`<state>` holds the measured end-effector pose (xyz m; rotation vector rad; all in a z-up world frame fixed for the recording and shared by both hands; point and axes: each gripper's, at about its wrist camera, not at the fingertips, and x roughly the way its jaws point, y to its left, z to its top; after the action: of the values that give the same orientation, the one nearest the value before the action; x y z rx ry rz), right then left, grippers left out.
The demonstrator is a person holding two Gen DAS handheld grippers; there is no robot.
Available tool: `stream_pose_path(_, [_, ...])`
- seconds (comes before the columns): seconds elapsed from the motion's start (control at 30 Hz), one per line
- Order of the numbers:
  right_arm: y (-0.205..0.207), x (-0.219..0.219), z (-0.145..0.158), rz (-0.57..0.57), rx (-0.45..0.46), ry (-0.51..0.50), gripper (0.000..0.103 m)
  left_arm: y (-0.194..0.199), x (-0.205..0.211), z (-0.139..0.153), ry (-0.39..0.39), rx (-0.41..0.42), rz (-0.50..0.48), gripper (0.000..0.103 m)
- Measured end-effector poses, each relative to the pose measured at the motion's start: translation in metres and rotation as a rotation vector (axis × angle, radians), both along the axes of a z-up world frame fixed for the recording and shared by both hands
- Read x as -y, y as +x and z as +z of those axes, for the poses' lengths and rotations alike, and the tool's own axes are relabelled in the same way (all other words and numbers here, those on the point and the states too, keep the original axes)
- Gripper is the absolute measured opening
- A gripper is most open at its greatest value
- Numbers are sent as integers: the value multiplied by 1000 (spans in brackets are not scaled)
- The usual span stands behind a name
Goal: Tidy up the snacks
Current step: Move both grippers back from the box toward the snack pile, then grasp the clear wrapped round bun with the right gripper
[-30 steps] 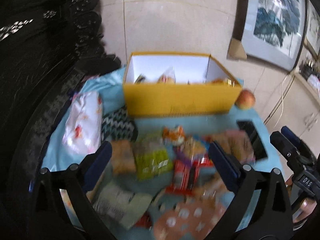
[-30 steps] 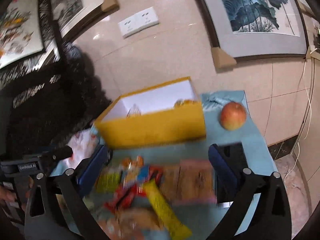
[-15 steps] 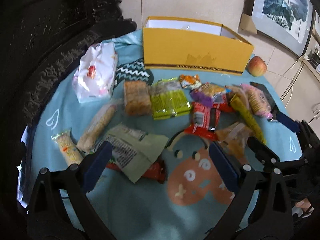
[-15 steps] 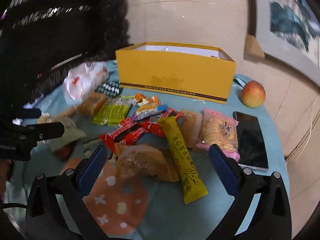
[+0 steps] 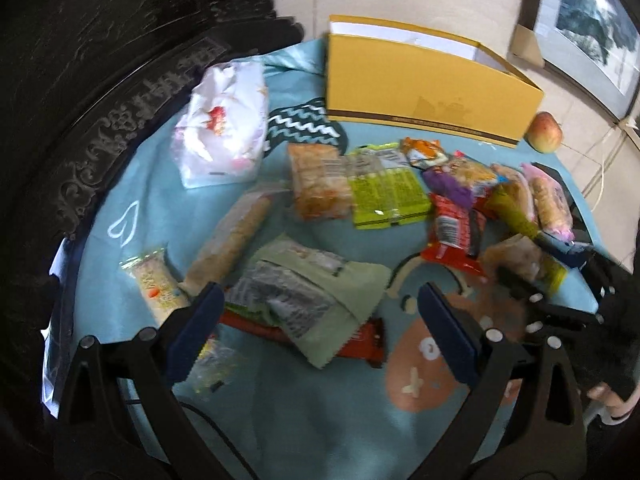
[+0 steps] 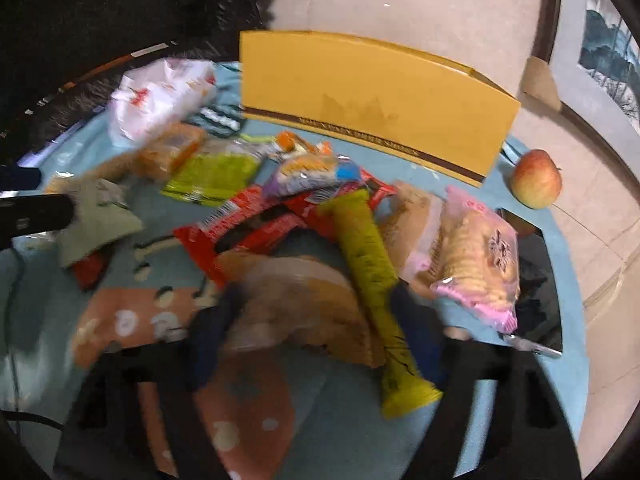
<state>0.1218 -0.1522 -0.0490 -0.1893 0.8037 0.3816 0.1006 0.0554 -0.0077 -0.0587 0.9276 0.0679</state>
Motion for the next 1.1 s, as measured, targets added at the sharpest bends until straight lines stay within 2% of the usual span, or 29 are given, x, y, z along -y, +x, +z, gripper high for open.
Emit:
stream_pose_path(0.13, [0,18,4,-30,-20,92,45,0,-10,0,-29,-16,31,99])
stream_pose_path(0.4, [-6,50,24,-44,-42,291,44,5,1,-15,-3,-49,22,99])
stream_pose_path(0.53, [-7,55,24,-45,-47,308,44,19,7,-26,3,-83,19,99])
stream_pose_path(0.67, [-7,55,23,-40,-50,316,44,35,11,-40,55,-108,34,98])
stream_pose_path(0.73, [-9,55,25,-31,-45,320,44,42,13,-45,84,-107,41,86])
stream_pose_path(0.77, [-10,55,26,-27,-40,323,44,45,15,-48,96,-114,26,66])
stream_pose_path(0.83, [-11,56,27,-22,-34,328,44,48,17,-49,113,-110,-3,53])
stream_pose_path(0.87, [-11,56,28,-21,-31,330,44,47,17,-47,119,-100,-21,36])
stream_pose_path(0.93, [-12,57,30,-20,-27,337,44,45,18,-44,105,-98,-53,32])
stream_pose_path(1.1, [-13,58,32,-17,-25,350,44,29,11,-25,58,-64,-53,23])
